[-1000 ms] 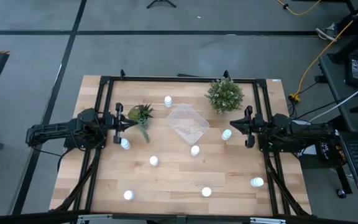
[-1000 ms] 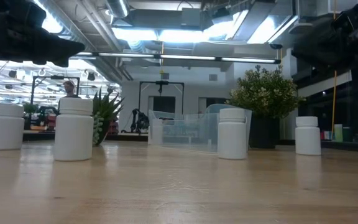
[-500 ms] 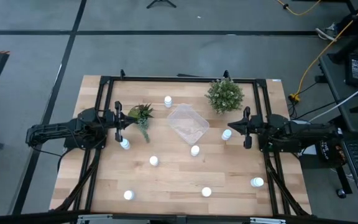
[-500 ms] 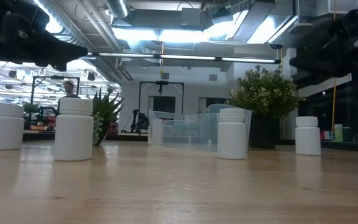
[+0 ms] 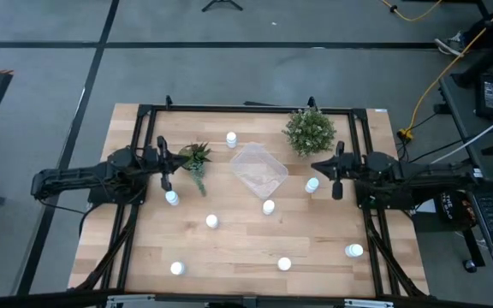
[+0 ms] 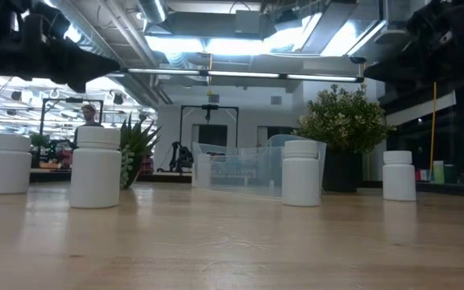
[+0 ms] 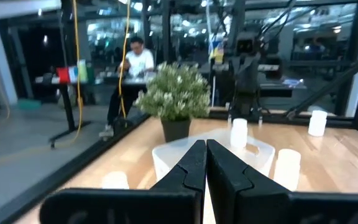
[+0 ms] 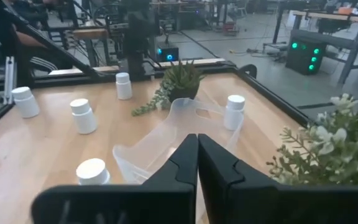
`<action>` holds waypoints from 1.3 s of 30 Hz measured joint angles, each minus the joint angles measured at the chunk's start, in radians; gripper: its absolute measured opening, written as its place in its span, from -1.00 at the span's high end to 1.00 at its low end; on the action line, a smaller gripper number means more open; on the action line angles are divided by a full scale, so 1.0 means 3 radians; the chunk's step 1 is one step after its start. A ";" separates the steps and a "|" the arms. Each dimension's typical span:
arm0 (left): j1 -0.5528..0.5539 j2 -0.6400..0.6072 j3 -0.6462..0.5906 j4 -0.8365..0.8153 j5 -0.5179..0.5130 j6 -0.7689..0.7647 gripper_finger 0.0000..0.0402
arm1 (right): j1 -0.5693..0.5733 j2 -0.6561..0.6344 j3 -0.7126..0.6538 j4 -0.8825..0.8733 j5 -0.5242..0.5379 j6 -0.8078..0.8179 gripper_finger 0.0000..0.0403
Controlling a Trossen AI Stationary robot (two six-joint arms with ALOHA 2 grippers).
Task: Pick and place pill bottles into a basket
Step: Put the pill bottle into the transparent bin
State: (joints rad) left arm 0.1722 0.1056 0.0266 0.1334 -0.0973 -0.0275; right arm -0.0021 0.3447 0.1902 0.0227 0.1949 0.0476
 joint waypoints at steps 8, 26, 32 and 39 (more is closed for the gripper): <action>0.0000 0.0827 0.0222 0.0120 0.0059 -0.0093 0.97 | -0.0001 0.0314 0.0308 -0.0173 0.0016 0.0017 0.98; -0.0001 0.1526 0.0698 0.0117 0.0550 0.0346 0.97 | 0.0287 0.0818 0.1167 -0.1599 0.0156 0.0705 0.99; -0.0001 0.1525 0.0698 0.0117 0.0554 0.0532 0.97 | 0.0429 0.1117 0.1497 -0.2022 0.0565 0.0756 0.99; -0.0001 0.1524 0.0698 0.0117 0.0553 0.0719 0.97 | 0.0541 0.1487 0.1799 -0.2465 0.0601 0.0964 0.99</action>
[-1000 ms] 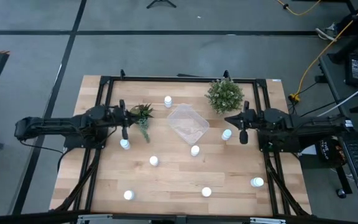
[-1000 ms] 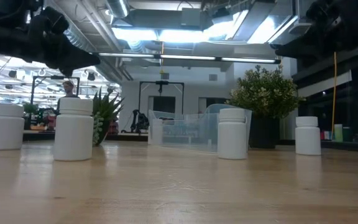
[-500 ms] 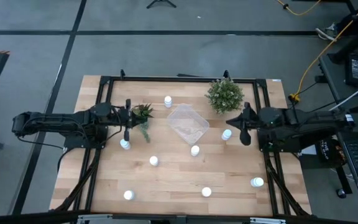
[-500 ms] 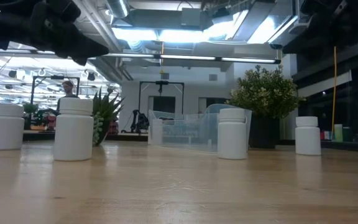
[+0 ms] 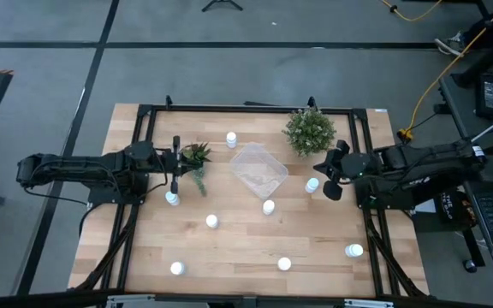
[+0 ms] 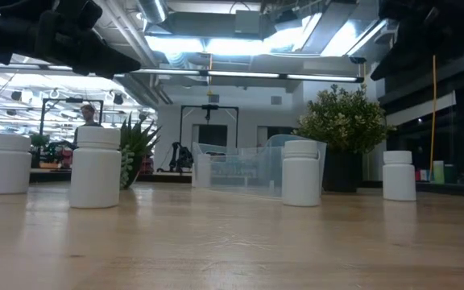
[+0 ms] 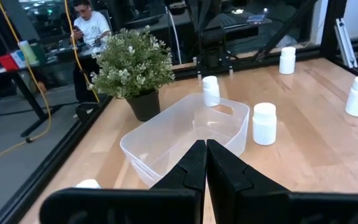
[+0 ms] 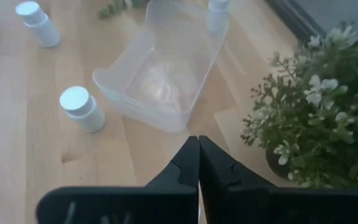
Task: Pick and place pill bottles into a basket
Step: Put the pill bottle into the transparent bin
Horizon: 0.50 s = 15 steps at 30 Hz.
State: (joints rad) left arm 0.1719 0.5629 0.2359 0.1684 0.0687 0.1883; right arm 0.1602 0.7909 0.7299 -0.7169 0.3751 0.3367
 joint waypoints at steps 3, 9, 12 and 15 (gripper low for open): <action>0.0000 0.0000 0.0001 0.0000 0.0000 -0.0001 0.97 | 0.0082 0.0176 0.0088 -0.0132 0.0039 0.0100 0.99; 0.0000 0.0000 0.0001 0.0000 -0.0001 -0.0001 0.97 | 0.0361 0.0454 0.0315 -0.0468 0.0055 0.0429 0.99; 0.0000 0.0000 0.0001 0.0000 -0.0001 0.0000 0.97 | 0.0535 0.0494 0.0403 -0.0738 0.0092 0.0756 0.99; 0.0000 0.0000 0.0001 0.0000 -0.0001 -0.0001 0.97 | 0.0670 0.0468 0.0379 -0.0886 0.0143 0.0959 0.99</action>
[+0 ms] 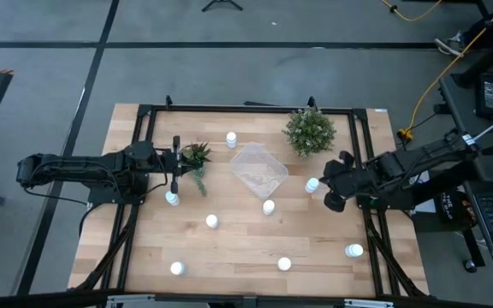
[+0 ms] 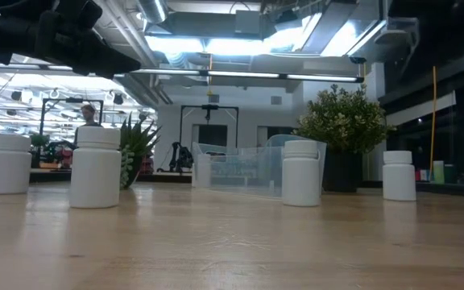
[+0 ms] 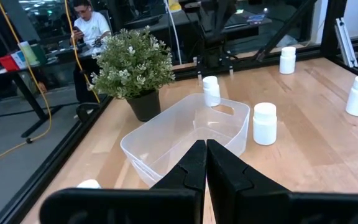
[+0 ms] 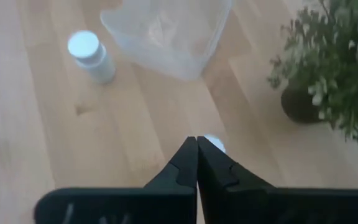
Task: Pick and place pill bottles into a basket
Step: Put the pill bottle into the transparent bin
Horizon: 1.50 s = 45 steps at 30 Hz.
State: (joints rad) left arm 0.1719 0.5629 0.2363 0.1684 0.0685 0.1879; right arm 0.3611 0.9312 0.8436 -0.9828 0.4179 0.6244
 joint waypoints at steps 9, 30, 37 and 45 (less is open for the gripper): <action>0.0000 0.0000 0.0001 0.0001 -0.0001 0.0057 0.97 | 0.0067 0.0019 -0.0048 -0.0054 0.0004 0.0262 0.89; 0.0000 0.0000 0.0001 0.0005 0.0000 0.0057 0.97 | 0.0044 0.0035 -0.0053 -0.0053 0.0239 -0.0020 -0.06; 0.0000 0.0000 0.0001 0.0005 0.0000 0.0057 0.97 | 0.0048 0.0035 -0.0055 -0.0086 0.0310 0.0012 -0.30; 0.0000 0.0000 0.0001 0.0004 -0.0017 0.0057 0.97 | 0.0093 0.0008 -0.0604 0.0443 0.0351 0.0179 -0.31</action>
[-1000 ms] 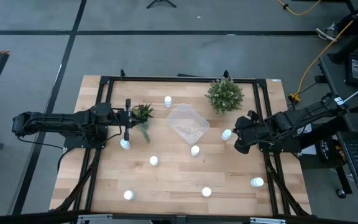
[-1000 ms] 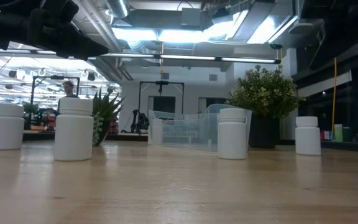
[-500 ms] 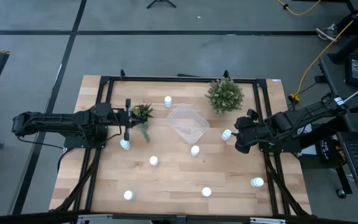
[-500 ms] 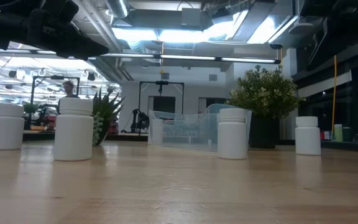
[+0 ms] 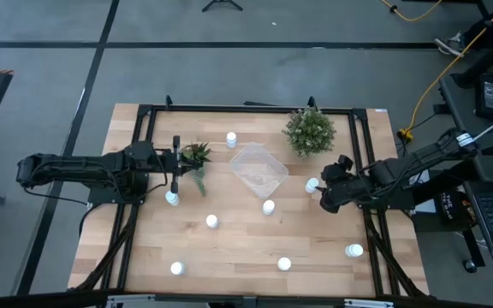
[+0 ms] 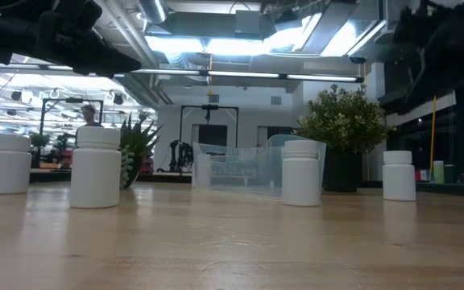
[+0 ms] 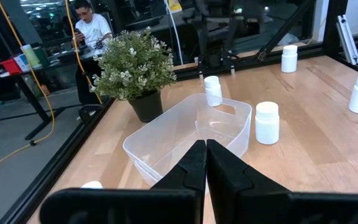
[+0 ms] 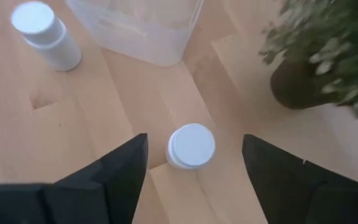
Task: Pick and place pill bottles into a basket
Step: Put the pill bottle into the transparent bin
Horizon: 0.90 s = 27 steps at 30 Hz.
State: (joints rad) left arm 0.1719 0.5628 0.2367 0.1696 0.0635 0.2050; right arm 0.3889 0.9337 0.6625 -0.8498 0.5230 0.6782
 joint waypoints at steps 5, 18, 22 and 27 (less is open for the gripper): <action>0.0000 0.0000 0.0000 0.0000 0.0000 0.0000 0.97 | 0.0000 0.0000 -0.0278 0.0288 -0.0001 0.0100 -0.31; 0.0001 0.0000 0.0000 -0.0049 0.0000 0.0000 0.97 | -0.0003 0.0000 -0.0708 0.0801 0.0011 0.0175 -0.31; 0.0001 0.0000 0.0000 -0.0052 0.0000 0.0000 0.97 | -0.0003 0.0001 -0.0779 0.0932 0.0091 0.0170 -0.31; 0.0001 0.0000 0.0000 -0.0052 0.0001 0.0000 0.97 | -0.0003 0.0001 -0.0847 0.0958 0.0113 0.0207 -0.31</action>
State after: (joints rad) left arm 0.1721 0.5629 0.2367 0.1539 0.0639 0.2050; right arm 0.3882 0.9340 0.4085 -0.5623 0.5568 0.7402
